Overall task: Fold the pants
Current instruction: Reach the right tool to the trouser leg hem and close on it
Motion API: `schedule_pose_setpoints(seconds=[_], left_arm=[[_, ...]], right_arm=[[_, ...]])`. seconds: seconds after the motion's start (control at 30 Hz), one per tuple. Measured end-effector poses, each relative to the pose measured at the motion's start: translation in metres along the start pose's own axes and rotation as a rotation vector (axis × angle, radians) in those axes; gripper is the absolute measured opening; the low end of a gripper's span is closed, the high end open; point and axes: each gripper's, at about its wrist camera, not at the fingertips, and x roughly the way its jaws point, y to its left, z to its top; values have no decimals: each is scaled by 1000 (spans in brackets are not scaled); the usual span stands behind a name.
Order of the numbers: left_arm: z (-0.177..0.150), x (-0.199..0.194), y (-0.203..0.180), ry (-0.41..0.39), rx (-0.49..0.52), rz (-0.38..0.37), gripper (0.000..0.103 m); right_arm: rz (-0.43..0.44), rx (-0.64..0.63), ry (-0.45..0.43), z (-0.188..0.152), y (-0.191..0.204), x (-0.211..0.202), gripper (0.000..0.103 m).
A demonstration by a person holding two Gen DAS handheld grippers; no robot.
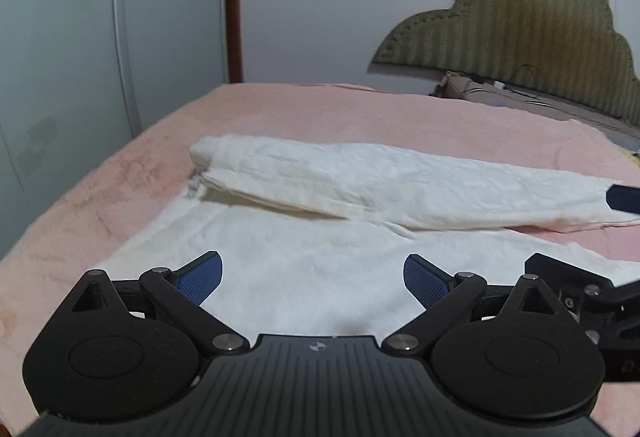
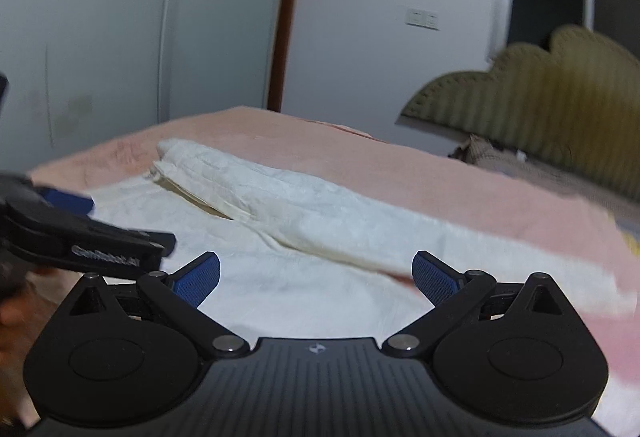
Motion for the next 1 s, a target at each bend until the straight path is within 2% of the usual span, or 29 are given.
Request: schedule_pose_setpoints(seconds=[0.17,0.27,0.4,0.47,0.6,0.7,0.77,0.8,0.83,0.87,1.0], left_arm=[[8,31,16,4,1,72,99],[13,51,27,26,-22,85,99],[16,77,32,22,-23,127,99],[14,91,32,22,0,158,99],[2,114,28,44,62,193,99],[-9,124,27,64,84,194,101],[-11,123,28,52,76,197,103],[-12,123,27,51,78,196,103],[-13,124,28,52,76,193,103],[-13,124,28,52,72,190,103],[-13,126,33,63,37,167,103]], right_arm=[[104,-119,81,19,-9,71,103],[147,-153,58,31,-18,107,103],[257,-174,6,59,-28,156,103],[275,-210,34,72,-25,186,103],[256,-245,139,92,-21,257,103],[226,-207,205,100,-25,303,103],[251,-176,218,102,-32,324,102],[272,-166,219,102,-38,334,101],[288,-158,221,102,-41,341,93],[310,-143,231,103,-46,350,85],[486,-26,329,100,-67,385,78]])
